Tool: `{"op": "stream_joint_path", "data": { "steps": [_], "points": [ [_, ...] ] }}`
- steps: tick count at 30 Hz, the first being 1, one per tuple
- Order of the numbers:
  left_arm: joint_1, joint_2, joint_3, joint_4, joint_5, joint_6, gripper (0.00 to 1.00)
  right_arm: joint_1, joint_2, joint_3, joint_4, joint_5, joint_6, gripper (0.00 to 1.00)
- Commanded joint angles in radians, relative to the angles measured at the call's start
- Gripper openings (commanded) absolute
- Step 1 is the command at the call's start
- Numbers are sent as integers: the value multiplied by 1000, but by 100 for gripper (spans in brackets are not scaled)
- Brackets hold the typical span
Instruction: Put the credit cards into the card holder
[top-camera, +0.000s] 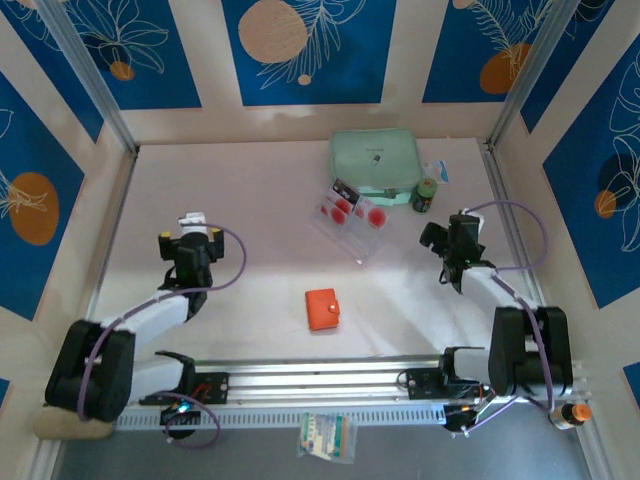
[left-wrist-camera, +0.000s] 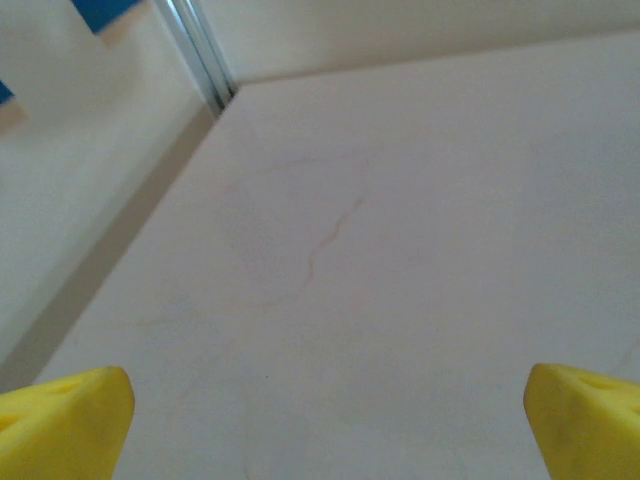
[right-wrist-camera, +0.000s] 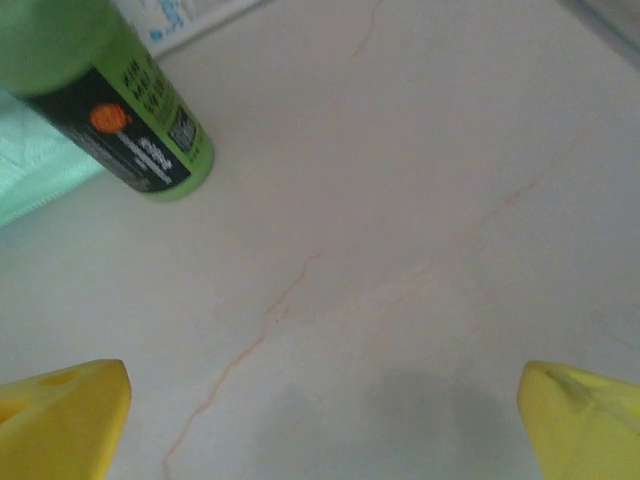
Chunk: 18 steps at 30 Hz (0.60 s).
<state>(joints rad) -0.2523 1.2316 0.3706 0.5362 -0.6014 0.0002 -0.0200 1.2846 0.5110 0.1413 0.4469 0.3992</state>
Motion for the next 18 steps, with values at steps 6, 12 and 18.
{"op": "stream_joint_path", "data": {
  "steps": [6, 12, 18],
  "points": [
    [43, 200, -35, 373, 121, 72, 100, -1, 72, -69, 439, -250, -185, 99],
    [105, 320, -46, 479, 314, 59, 100, -13, 169, -174, 747, -298, -225, 99],
    [146, 336, -1, 413, 419, 46, 100, 2, 240, -152, 782, -360, -270, 99]
  ]
}}
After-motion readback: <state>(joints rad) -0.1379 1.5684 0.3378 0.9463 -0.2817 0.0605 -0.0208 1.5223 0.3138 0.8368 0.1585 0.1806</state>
